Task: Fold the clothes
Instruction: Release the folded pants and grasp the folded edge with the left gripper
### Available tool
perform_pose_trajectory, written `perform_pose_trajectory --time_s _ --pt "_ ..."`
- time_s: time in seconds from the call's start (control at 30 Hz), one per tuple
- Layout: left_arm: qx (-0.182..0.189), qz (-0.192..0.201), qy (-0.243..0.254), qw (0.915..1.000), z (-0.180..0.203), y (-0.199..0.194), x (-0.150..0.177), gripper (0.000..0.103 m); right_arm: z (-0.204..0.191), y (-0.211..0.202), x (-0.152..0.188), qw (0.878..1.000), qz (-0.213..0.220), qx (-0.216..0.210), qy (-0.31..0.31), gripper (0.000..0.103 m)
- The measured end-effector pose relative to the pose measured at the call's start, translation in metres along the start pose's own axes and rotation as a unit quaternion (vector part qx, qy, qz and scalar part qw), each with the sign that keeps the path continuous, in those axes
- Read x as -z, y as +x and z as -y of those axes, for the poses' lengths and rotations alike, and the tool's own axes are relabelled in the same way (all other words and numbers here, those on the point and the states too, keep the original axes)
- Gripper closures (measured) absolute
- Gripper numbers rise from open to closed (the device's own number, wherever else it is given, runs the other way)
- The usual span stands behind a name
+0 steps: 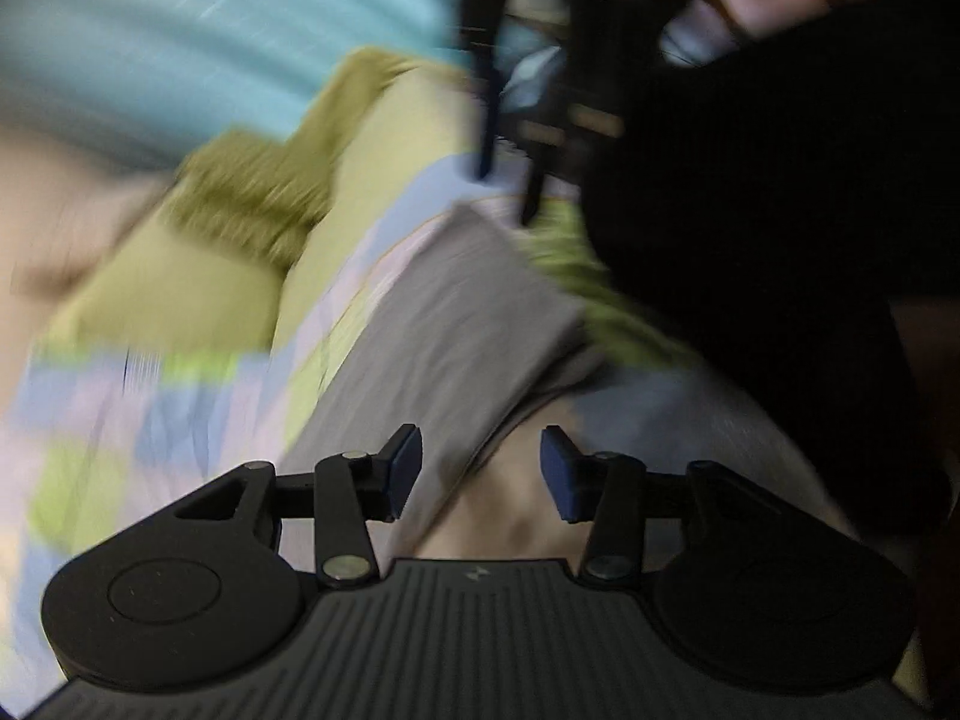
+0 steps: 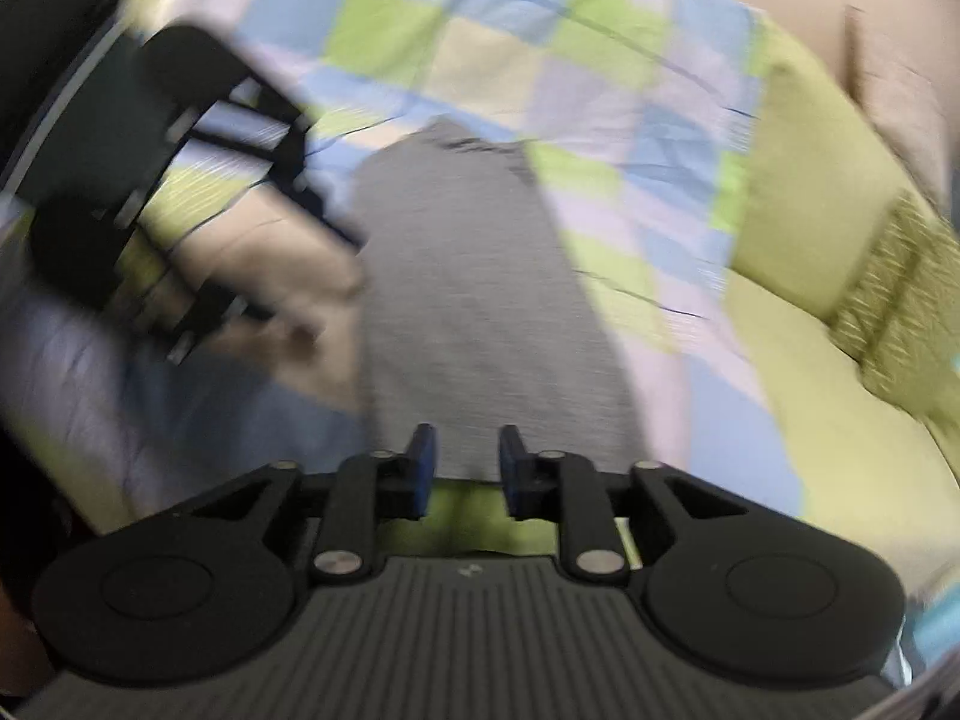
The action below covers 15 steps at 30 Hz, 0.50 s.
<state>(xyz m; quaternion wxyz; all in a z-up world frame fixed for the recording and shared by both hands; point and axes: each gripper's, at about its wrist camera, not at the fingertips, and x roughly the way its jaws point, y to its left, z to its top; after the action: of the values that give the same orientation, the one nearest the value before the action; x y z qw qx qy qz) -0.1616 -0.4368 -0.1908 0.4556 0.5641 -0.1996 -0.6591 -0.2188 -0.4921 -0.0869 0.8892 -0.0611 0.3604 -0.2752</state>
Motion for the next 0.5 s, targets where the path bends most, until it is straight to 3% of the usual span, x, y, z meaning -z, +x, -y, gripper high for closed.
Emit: perform_pose_trajectory --time_s 0.07,0.17,0.27,0.3,0.33,0.4,0.43,0.47,0.5 --pt "-0.001 0.001 0.054 0.9985 0.014 0.012 -0.006 0.05 0.01 -0.003 0.005 1.0 -0.002 0.008 0.015 0.077" --pt "-0.015 0.002 0.094 0.9954 0.024 0.025 -0.012 0.05 0.024 -0.006 0.014 0.999 -0.005 0.018 0.035 0.072" --pt "-0.047 0.01 0.163 0.9855 0.041 0.037 -0.014 0.052 0.037 -0.005 0.026 0.998 -0.007 0.024 0.051 0.068" --pt "-0.054 0.014 0.173 0.9833 0.044 0.039 -0.014 0.076 0.041 -0.004 0.029 0.998 -0.007 0.025 0.051 0.065" --pt "-0.053 0.015 0.157 0.986 0.041 0.038 -0.017 0.099 0.045 -0.003 0.033 0.998 -0.007 0.026 0.051 0.063" --pt "-0.041 0.022 0.056 0.9973 0.02 0.032 -0.024 0.099 0.05 0.0 0.035 0.999 0.001 0.021 0.03 0.057" --pt "-0.026 0.029 -0.04 0.9984 -0.003 0.026 -0.027 0.099 0.052 0.0 0.037 1.0 0.008 0.018 0.013 0.056" --pt "-0.012 0.032 -0.104 0.9939 -0.02 0.023 -0.025 0.099 0.054 -0.001 0.039 1.0 0.014 0.015 -0.004 0.051" --pt "0.01 0.038 -0.193 0.9804 -0.045 0.018 -0.02 0.099 0.054 0.0 0.04 0.999 0.023 0.013 -0.031 0.044"
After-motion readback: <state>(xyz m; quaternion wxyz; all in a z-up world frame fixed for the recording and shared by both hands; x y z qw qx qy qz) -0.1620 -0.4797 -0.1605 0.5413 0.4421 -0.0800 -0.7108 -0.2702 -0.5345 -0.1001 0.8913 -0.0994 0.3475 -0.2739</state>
